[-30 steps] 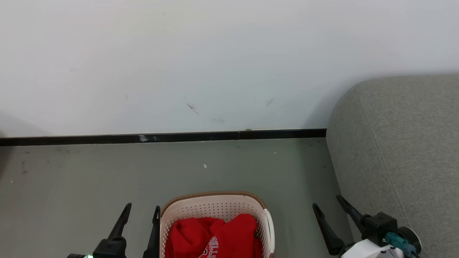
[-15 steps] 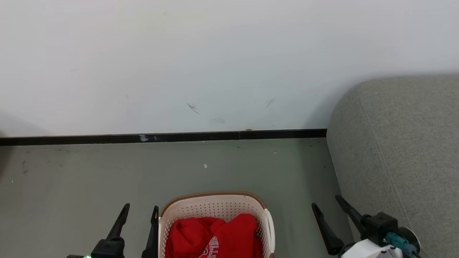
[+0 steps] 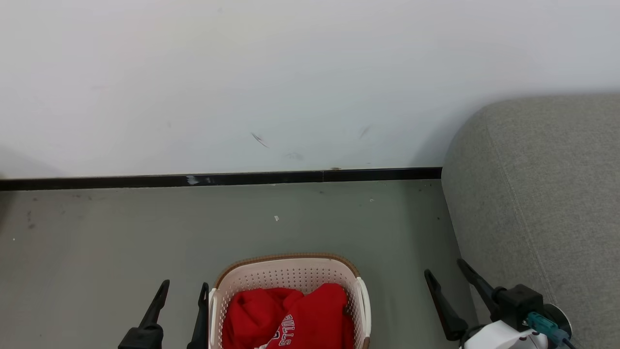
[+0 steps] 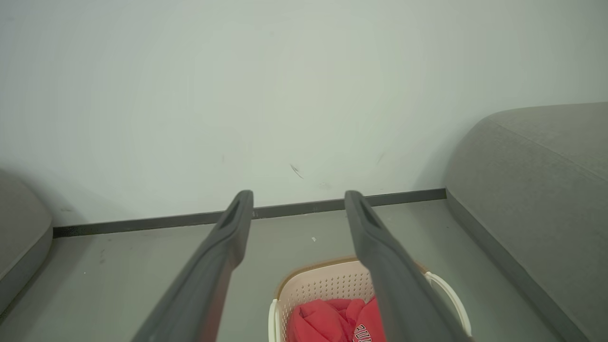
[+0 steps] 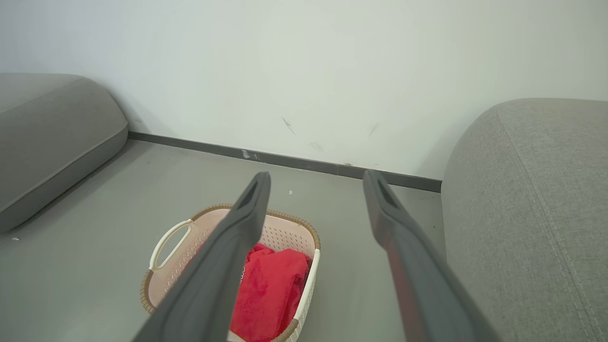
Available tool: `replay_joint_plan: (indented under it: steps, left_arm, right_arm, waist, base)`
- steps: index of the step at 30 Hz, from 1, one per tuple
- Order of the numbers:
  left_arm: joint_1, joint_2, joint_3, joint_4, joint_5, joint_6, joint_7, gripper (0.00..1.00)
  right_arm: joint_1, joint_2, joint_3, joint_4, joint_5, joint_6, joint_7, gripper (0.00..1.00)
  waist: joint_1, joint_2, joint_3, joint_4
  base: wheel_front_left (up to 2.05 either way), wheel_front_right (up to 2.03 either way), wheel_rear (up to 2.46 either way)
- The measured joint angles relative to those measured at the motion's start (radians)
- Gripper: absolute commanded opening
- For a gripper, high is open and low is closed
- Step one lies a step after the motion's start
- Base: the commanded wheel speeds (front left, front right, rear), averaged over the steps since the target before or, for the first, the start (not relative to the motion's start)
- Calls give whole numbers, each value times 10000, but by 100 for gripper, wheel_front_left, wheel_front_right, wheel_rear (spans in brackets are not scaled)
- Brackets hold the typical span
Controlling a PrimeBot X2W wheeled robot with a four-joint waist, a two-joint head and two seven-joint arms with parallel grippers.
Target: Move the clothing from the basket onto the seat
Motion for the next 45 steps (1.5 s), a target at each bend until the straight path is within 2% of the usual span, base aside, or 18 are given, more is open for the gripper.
replay_joint_plan:
  steps: [16, 27, 35, 45]
  left_arm:
    - [-82, 205, -309, 767, 201, -326, 0, 100]
    - [-1026, 194, -1030, 1730, 683, -784, 13, 100]
    - [-1776, 159, -1319, 2380, 892, -880, 90, 100]
    - [-2863, 96, -1643, 3003, 1267, -1055, 161, 100]
  right_arm:
    - [177, 12, -675, -725, -341, 0, -25, 100]
    - [237, 23, -1220, -1586, -443, 0, -29, 100]
    - [144, 33, -1887, -2291, -422, 0, -29, 100]
    - [-706, 36, -2061, -2980, -222, 0, -31, 100]
  waist:
    - [0, 0, 599, -101]
    - [-1, 0, 1417, -286]
    - [-1, 0, 2140, -470]
    - [-1, 0, 3244, -749]
  base:
    - [0, 0, 0]
    - [0, 0, 0]
    - [0, 0, 0]
    - [0, 0, 0]
